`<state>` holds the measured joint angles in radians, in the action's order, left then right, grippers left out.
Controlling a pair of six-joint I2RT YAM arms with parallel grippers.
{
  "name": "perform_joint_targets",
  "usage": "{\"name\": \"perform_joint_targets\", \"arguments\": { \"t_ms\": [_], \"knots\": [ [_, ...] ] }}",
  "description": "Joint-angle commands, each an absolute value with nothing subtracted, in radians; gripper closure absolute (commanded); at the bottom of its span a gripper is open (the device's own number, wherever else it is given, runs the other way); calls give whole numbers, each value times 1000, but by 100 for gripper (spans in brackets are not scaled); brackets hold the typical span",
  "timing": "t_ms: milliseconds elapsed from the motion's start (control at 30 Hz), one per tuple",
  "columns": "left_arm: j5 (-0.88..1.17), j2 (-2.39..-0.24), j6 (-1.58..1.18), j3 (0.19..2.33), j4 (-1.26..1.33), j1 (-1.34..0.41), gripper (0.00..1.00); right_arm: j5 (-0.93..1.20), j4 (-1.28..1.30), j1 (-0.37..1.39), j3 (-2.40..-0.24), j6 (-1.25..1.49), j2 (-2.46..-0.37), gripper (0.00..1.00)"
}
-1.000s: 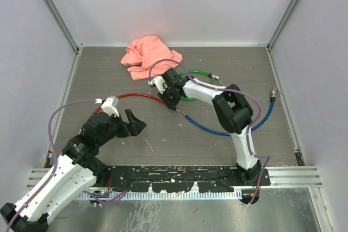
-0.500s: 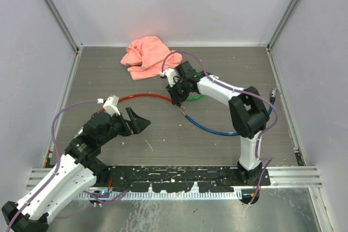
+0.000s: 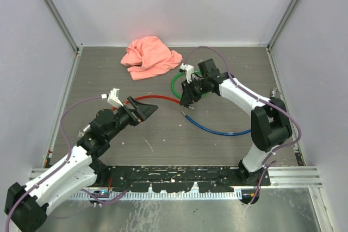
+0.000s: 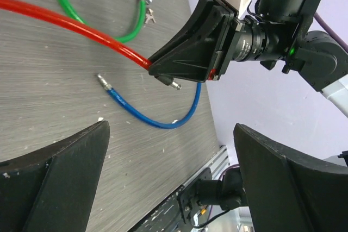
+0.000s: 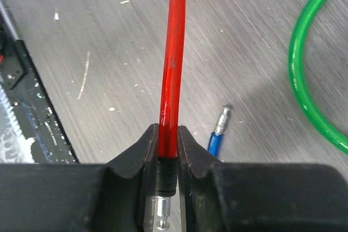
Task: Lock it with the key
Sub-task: Pick up the lock from the center of the board.
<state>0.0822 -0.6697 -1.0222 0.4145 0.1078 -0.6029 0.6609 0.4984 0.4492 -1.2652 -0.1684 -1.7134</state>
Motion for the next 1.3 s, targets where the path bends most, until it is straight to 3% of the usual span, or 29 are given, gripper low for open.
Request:
{"name": "perform_joint_targets", "arguments": {
  "t_ms": [0,233,667,833,1033,1267],
  "knots": [
    [-43,-721,-1061,405,353,-681,2,795,388,434,-1220,-118,-1591,99],
    [-251,-829,-1020,414,498,-820,2,914,288,373,-1131,-58,-1534,99],
    [-270,-1083,-1028,481,718,-837,5,1012,168,356,-1066,36,-1453,99],
    [-305,-1142,-1067,530,665,-851,12,1017,140,355,-1051,55,-1429,99],
    [-500,-1129,-1144,595,368,-919,11,1024,128,356,-1045,66,-1426,99],
    [-627,-1203,-1295,664,293,-919,11,1036,103,357,-1031,81,-1415,99]
  ]
}}
